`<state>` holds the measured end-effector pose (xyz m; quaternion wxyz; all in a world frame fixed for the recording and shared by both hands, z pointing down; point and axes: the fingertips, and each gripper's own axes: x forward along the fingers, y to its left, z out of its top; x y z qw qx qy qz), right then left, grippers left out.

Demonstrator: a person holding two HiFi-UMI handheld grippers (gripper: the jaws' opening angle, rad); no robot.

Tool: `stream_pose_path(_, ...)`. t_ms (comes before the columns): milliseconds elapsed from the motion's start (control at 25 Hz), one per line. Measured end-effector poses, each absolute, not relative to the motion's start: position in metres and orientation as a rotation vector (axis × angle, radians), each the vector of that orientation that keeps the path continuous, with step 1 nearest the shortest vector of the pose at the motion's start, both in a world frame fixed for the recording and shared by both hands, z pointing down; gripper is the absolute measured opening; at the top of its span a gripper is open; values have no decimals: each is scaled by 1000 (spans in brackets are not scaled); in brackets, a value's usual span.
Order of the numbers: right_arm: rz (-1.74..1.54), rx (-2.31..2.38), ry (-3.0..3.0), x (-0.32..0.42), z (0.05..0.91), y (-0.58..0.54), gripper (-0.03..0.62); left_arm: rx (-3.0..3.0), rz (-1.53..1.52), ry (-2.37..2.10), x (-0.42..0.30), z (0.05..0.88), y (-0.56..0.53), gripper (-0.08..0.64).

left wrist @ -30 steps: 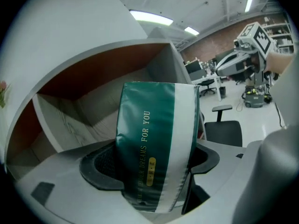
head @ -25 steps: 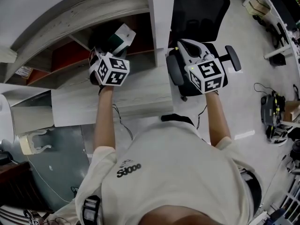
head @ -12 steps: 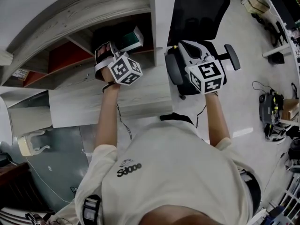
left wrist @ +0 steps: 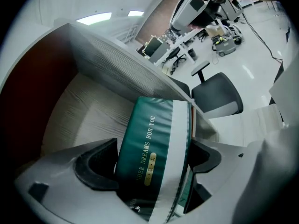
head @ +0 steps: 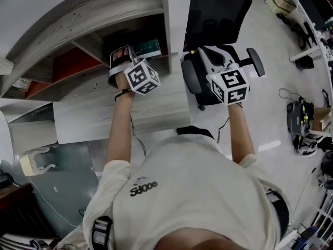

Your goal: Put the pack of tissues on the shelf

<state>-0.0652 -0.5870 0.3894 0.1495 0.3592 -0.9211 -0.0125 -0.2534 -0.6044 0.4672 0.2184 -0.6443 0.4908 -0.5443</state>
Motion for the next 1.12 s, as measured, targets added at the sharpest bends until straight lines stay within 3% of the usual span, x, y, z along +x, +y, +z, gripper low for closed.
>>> stream_pose_path(720,-21,1039,-2664,-54,386,-574,6,-2098,-1369,1401,-234,474,-587,437)
stream_pose_path(1120,-17,1068,-2638,-38,388,-578,6,-2129,-1298,1457,-235,471,-624,397)
